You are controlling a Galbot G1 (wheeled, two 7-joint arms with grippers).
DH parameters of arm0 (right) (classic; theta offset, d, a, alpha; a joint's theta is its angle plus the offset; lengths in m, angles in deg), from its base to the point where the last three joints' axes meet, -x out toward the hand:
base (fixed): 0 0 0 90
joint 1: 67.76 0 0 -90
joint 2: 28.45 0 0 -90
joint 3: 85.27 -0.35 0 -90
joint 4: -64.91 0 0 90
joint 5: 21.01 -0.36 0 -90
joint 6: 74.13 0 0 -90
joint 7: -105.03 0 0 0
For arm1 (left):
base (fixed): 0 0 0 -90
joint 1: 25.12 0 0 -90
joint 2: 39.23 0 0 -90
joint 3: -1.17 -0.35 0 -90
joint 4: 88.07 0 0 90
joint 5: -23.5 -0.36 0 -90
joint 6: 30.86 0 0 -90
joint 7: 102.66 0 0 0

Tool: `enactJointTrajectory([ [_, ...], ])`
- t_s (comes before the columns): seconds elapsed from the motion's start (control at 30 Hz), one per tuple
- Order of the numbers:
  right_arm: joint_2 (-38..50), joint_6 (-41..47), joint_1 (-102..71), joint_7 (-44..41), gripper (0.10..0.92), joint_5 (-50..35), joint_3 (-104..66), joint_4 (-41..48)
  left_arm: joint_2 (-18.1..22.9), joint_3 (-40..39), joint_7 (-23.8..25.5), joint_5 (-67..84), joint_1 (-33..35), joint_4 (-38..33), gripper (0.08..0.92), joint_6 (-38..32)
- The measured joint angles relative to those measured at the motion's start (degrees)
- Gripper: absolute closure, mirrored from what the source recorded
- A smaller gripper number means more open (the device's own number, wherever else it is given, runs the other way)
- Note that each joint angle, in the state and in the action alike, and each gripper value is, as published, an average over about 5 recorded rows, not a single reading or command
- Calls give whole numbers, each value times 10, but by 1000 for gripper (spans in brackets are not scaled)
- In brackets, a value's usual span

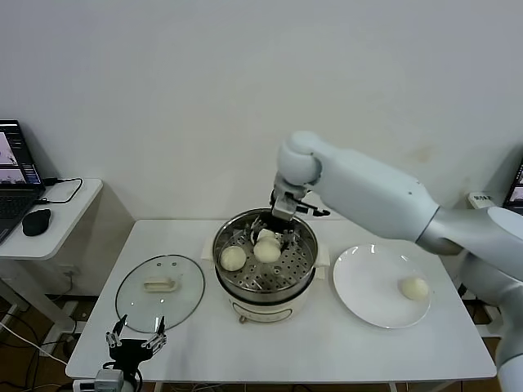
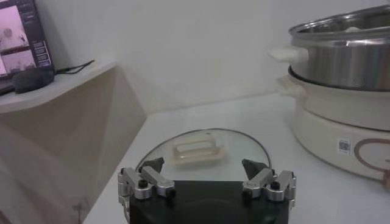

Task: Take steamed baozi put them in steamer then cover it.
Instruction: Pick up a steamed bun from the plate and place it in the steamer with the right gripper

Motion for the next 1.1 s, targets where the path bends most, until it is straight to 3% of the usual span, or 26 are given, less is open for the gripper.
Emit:
enactJointTrajectory([
  [0.87,-34,-30,-29,32,363,70,62,-31,4,-3,-2,6,-1,-2,177,0],
  [1.1,-30,-17,-22,38,232,59,62,-35,5,-1,-2,6,-6,2,177,0],
])
